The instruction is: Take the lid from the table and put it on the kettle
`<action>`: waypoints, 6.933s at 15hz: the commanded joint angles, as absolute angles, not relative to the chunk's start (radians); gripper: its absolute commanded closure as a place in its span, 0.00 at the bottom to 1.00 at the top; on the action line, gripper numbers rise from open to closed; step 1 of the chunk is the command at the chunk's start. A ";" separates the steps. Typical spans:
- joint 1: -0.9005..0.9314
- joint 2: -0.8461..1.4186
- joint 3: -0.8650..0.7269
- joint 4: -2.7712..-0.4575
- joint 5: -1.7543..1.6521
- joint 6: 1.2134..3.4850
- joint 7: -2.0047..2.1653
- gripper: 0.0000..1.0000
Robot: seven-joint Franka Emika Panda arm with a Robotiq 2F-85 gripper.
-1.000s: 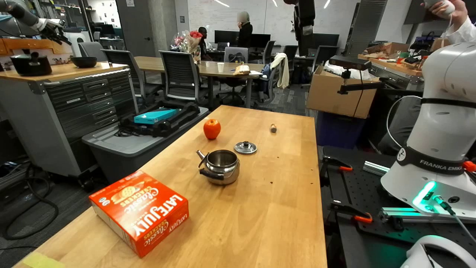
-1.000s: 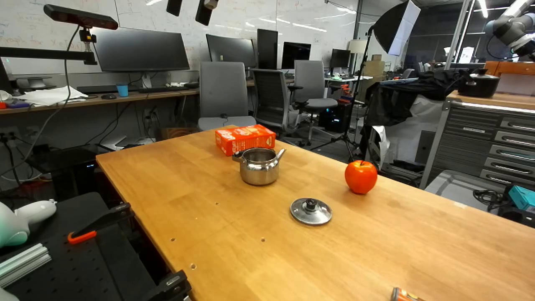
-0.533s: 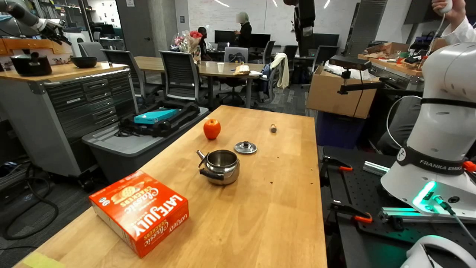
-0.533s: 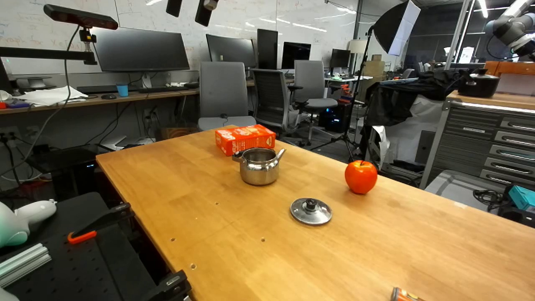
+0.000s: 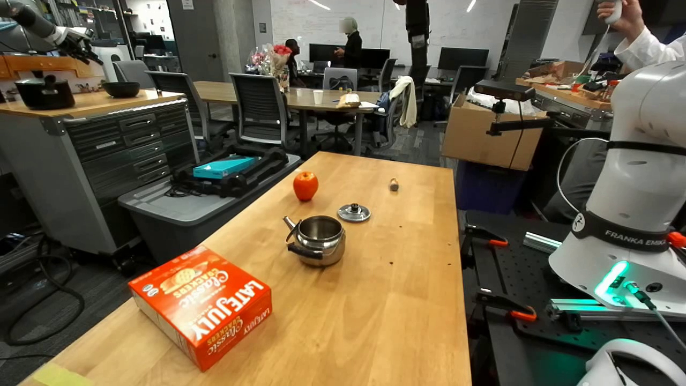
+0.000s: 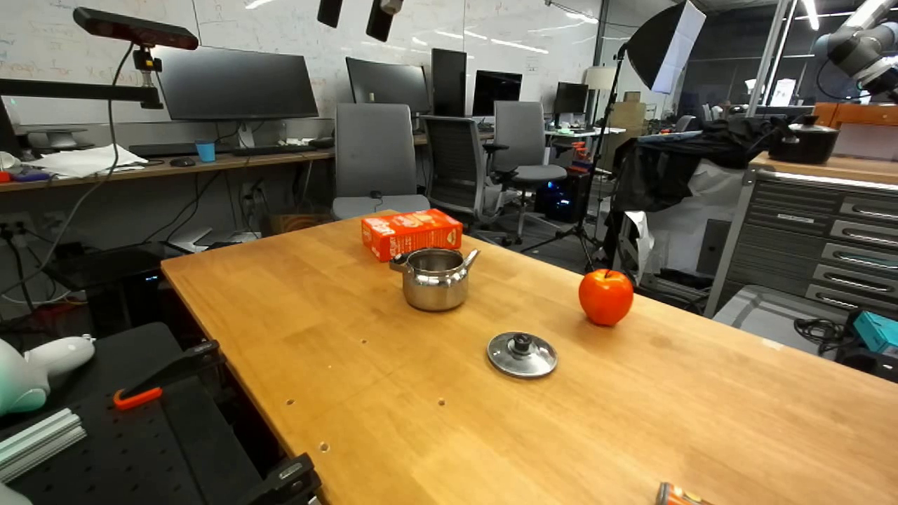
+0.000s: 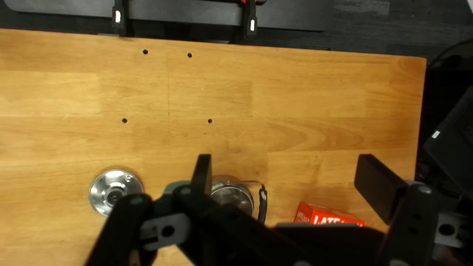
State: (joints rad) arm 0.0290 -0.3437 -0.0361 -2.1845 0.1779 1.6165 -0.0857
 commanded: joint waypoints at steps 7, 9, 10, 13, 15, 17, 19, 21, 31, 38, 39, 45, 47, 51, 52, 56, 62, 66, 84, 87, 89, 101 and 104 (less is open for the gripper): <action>-0.023 -0.286 -0.032 -2.131 0.142 1.817 -0.026 0.00; -0.034 -0.280 -0.032 -2.134 0.118 1.864 0.014 0.00; -0.038 -0.274 -0.033 -2.133 0.105 1.878 0.032 0.00; -0.052 -0.252 -0.034 -2.130 0.082 1.909 0.091 0.00; -0.057 -0.231 -0.038 -2.128 0.082 1.930 0.113 0.00; -0.061 -0.207 -0.042 -2.122 0.090 1.932 0.123 0.00; -0.061 -0.183 -0.051 -2.117 0.110 1.933 0.100 0.00; -0.060 -0.158 -0.059 -2.113 0.124 1.946 0.084 0.00; -0.065 -0.033 -0.069 -2.127 0.117 2.190 0.081 0.00; -0.077 0.053 -0.081 -2.128 0.172 2.244 0.027 0.00; -0.079 0.061 -0.082 -2.132 0.180 2.249 0.018 0.00; -0.096 0.089 -0.088 -2.166 0.197 2.294 0.008 0.00; -0.105 0.095 -0.093 -2.174 0.199 2.302 0.006 0.00; -0.123 0.106 -0.100 -2.201 0.203 2.326 -0.010 0.00; -0.127 0.110 -0.100 -2.209 0.205 2.333 -0.018 0.00; -0.145 0.131 -0.099 -2.237 0.243 2.367 -0.089 0.00; -0.164 0.184 -0.093 -2.254 0.271 2.415 -0.175 0.00; -0.170 0.229 -0.085 -2.253 0.291 2.475 -0.191 0.00; -0.157 0.387 -0.053 -2.240 0.322 2.649 -0.051 0.00; -0.159 0.409 -0.052 -2.228 0.320 2.649 -0.036 0.00; -0.158 0.422 -0.053 -2.219 0.316 2.651 -0.025 0.00; -0.153 0.489 -0.059 -2.162 0.294 2.638 0.027 0.00; -0.149 0.501 -0.063 -2.155 0.281 2.636 0.038 0.00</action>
State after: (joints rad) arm -0.1574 0.4700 -0.0542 -2.1921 0.3141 2.6373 -0.0002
